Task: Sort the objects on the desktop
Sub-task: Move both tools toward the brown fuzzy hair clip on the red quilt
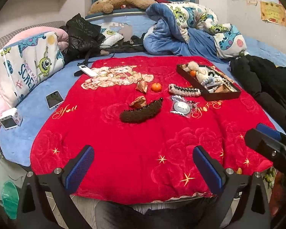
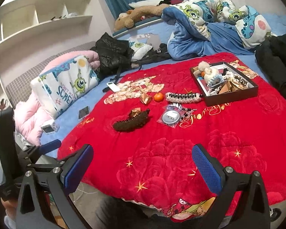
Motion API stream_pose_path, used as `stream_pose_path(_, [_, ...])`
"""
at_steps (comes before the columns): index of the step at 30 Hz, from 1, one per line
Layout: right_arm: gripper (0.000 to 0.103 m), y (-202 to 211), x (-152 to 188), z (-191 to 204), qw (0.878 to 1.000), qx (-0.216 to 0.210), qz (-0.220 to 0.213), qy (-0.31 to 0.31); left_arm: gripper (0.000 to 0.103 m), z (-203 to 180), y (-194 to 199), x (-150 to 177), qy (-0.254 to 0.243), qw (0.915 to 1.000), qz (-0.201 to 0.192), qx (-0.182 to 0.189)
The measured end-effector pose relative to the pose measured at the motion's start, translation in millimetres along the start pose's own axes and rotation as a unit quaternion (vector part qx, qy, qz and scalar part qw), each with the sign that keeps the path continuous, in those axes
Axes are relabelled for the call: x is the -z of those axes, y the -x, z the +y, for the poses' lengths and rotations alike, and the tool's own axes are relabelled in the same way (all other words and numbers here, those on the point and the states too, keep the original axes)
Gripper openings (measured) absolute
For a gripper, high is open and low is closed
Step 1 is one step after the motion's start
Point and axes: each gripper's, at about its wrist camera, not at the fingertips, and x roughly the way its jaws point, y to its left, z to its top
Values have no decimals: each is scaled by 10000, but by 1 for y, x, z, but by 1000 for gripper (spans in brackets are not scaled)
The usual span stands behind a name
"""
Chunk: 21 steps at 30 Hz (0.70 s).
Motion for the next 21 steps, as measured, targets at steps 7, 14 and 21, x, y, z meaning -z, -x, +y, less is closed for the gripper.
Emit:
stream_pose_path(7, [103, -23, -4, -8, 9998, -84, 162, -42, 103, 0, -24, -6, -18, 9999, 144, 2])
stream_pose_path(14, [103, -44, -14, -19, 9997, -90, 179, -151, 103, -5, -53, -16, -122, 9996, 236, -20])
stream_pose_path(21, [103, -59, -20, -32, 9994, 34, 259, -247, 103, -6, -73, -23, -111, 9994, 299, -118])
